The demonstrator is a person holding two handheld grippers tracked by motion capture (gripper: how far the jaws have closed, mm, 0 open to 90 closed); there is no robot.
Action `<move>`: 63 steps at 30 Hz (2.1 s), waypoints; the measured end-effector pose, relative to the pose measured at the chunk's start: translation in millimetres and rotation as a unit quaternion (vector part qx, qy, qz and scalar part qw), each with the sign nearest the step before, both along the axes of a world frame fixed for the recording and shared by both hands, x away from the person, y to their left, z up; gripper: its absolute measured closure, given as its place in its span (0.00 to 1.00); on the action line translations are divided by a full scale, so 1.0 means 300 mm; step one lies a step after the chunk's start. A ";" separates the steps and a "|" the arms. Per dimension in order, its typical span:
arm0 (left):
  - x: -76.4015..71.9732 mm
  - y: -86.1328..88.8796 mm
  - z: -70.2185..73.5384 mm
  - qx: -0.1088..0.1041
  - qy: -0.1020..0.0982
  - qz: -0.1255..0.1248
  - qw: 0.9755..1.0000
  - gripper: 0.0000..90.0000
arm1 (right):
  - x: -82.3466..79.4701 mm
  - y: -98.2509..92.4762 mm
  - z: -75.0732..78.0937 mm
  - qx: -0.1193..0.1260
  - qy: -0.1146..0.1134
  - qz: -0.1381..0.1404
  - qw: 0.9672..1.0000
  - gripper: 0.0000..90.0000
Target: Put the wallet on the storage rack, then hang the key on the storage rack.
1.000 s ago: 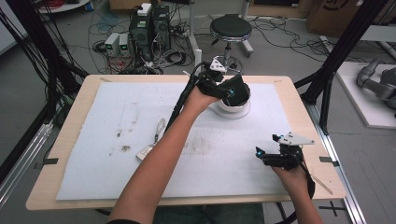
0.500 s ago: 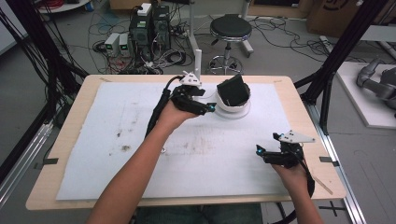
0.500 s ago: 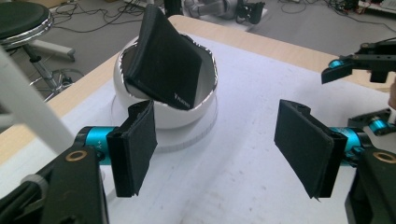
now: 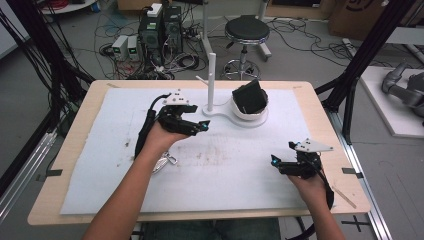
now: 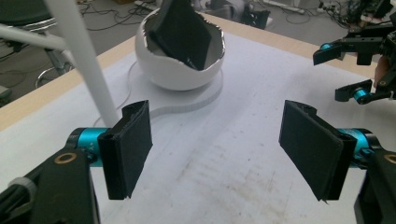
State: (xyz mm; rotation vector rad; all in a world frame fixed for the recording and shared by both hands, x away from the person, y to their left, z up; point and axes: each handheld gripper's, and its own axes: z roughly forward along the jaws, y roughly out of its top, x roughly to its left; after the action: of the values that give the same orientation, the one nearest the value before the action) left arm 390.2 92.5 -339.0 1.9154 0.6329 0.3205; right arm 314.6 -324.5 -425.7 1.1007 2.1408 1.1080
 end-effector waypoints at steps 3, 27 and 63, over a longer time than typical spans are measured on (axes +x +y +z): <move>-0.016 0.046 -0.036 -0.018 0.006 0.009 1.000 0.28 | 0.003 0.003 0.000 -0.002 -0.002 0.004 1.000 0.16; -0.151 0.349 -0.208 -0.030 0.013 0.075 0.997 0.24 | 0.043 0.026 -0.006 -0.017 -0.003 0.003 1.000 0.16; -0.088 0.292 -0.281 0.028 0.041 0.148 0.988 0.24 | 0.042 0.041 0.003 -0.019 -0.012 0.013 1.000 0.16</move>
State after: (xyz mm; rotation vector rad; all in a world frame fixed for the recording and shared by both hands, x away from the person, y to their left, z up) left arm 363.9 180.1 -423.2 1.8960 0.9766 0.4524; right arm 327.2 -312.3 -425.0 1.0393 2.1540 1.0835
